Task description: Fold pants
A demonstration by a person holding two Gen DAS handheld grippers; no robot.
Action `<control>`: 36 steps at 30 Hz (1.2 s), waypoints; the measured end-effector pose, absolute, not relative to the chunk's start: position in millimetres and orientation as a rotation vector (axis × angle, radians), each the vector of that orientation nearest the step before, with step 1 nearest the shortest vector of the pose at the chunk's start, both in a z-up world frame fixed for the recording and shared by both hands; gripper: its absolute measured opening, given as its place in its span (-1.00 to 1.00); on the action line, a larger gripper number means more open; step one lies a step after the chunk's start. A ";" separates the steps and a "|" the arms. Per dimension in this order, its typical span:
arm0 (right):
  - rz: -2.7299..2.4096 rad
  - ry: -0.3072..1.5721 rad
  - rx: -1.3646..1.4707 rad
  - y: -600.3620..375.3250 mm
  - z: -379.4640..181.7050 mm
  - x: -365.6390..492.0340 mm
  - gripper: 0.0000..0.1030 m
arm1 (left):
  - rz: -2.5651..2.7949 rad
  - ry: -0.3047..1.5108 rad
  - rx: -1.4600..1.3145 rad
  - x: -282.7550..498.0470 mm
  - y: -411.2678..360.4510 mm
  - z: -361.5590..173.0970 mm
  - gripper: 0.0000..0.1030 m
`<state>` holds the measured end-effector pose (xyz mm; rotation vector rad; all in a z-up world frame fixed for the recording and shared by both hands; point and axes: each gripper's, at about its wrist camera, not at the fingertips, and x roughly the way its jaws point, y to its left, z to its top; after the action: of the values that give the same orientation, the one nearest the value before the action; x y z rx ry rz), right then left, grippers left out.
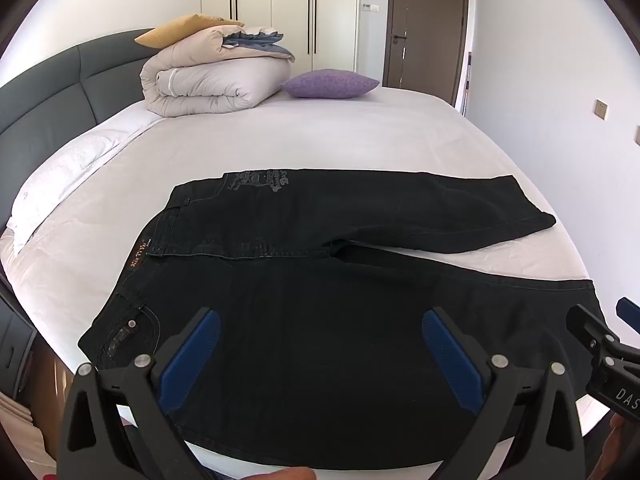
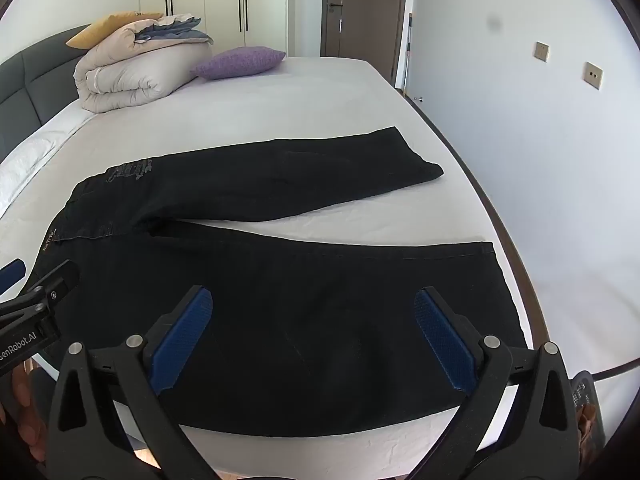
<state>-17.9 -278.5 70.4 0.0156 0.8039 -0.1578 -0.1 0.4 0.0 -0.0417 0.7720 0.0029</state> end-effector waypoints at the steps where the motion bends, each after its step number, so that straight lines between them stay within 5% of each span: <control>1: -0.158 0.802 0.016 -278.6 70.6 -18.0 1.00 | 0.004 0.771 -0.040 -0.2 0.6 0.1 1.00; 36: -0.142 0.809 0.007 -265.9 63.4 -21.7 1.00 | 0.011 0.776 -0.024 -0.2 -0.8 0.3 1.00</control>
<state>-21.7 -265.9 63.4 0.0066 0.8094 -0.1424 -0.2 -0.8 0.3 -0.0236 0.7761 0.0115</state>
